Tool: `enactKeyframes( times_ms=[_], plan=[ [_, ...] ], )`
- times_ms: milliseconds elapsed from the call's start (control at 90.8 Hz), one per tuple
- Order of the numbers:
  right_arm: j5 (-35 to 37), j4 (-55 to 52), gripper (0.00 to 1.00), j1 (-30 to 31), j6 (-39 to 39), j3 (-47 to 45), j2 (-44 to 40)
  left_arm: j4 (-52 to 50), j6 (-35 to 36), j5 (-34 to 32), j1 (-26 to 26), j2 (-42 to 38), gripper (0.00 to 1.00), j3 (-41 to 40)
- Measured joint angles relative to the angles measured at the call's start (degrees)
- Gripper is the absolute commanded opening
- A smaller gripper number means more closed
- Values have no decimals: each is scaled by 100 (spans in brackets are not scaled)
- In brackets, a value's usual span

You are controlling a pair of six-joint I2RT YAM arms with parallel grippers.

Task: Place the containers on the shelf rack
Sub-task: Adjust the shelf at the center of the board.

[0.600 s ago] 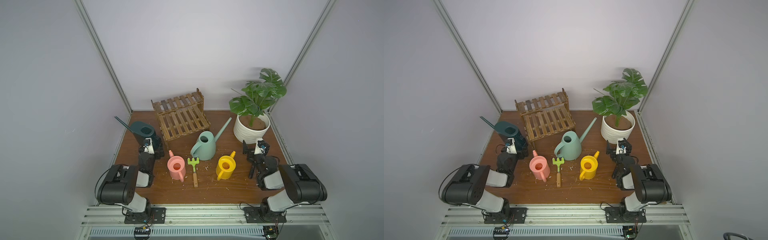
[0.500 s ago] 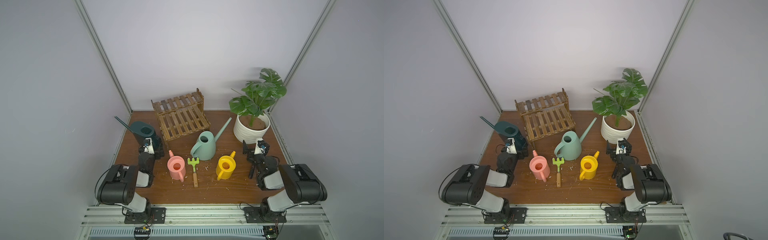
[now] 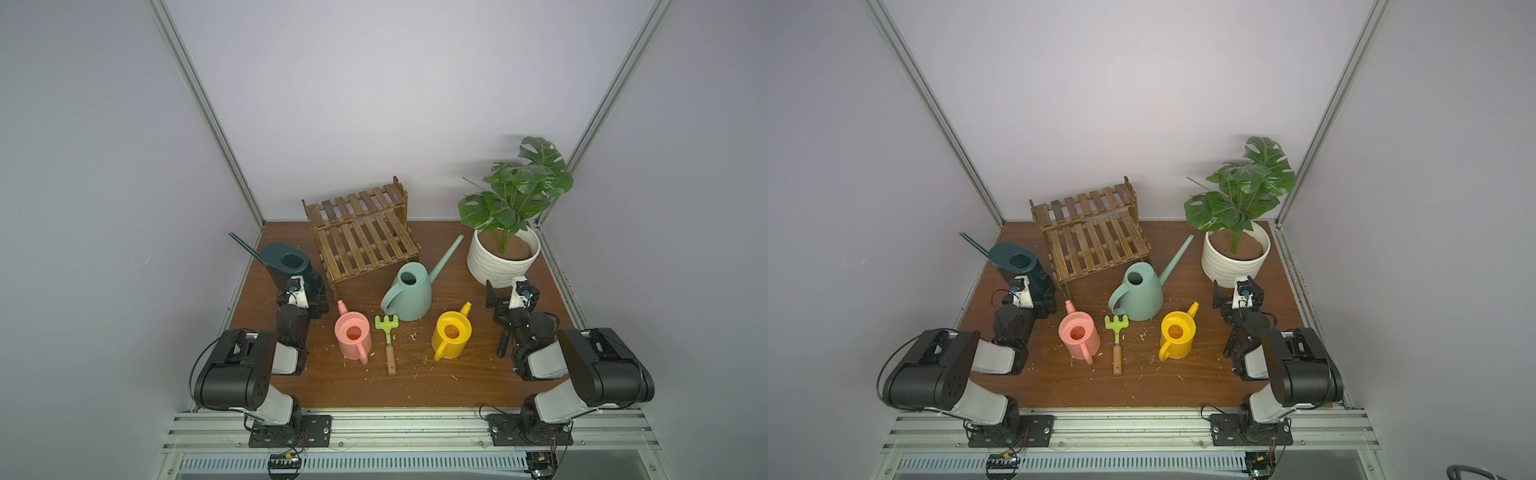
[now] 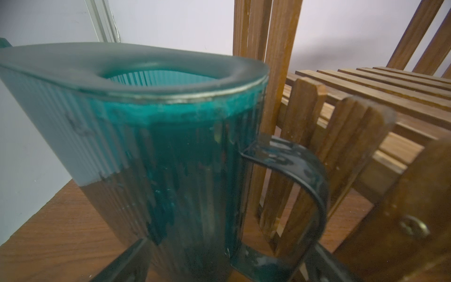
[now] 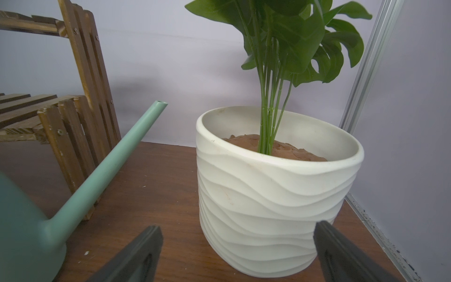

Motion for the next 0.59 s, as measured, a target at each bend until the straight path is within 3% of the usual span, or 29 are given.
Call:
enactKeyframes(
  times_ms=[143,286,473,594],
  plan=[
    [98,229,99,7,52,-376,-190,0,2,37,2,-850,100,-345],
    [170,-120,99,9,129,-592,-1316,-581,39,240,7,-2210,100,-601],
    [175,-2037,95,9,433,-278,-3434,-2848,-42,254,59,-3195,100,37],
    [140,-3519,86,11,780,-160,-4791,-4570,-129,422,153,-3971,99,691]
  ],
)
